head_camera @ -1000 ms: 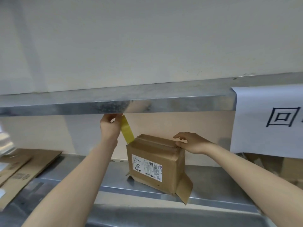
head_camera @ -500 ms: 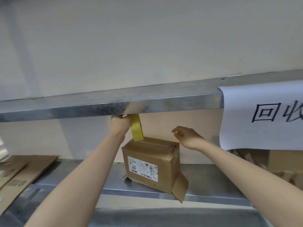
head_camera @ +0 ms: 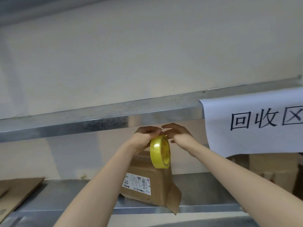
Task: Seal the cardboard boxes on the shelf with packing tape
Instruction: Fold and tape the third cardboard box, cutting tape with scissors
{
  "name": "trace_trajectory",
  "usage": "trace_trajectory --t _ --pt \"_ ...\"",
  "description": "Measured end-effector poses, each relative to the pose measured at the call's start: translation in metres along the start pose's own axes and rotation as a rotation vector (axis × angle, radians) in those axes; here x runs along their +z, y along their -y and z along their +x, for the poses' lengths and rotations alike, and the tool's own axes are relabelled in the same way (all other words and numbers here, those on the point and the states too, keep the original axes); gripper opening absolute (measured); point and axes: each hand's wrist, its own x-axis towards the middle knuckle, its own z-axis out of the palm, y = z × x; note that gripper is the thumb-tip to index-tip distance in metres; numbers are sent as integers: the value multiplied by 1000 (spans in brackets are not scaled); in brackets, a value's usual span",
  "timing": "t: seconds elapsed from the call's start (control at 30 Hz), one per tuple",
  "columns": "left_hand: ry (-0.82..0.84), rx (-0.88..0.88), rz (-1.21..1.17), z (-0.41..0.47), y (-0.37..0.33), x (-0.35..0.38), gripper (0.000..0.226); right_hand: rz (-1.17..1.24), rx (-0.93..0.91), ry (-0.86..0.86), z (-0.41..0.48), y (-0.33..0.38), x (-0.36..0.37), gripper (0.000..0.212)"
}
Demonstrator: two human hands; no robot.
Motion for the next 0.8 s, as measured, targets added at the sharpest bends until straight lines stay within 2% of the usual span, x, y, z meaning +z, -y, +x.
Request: trace_trajectory --t 0.13,0.37,0.6,0.8 --pt "-2 44 110 -1 7 10 10 12 -4 -49 -7 0 -5 7" --pt "-90 56 211 -4 4 23 12 -137 -29 -191 -9 -1 -6 14" --pt "-156 51 216 -4 1 28 10 -230 -40 -141 -6 -1 -5 10" --pt "-164 12 127 -7 4 34 7 -267 11 -250 -10 -8 4 5"
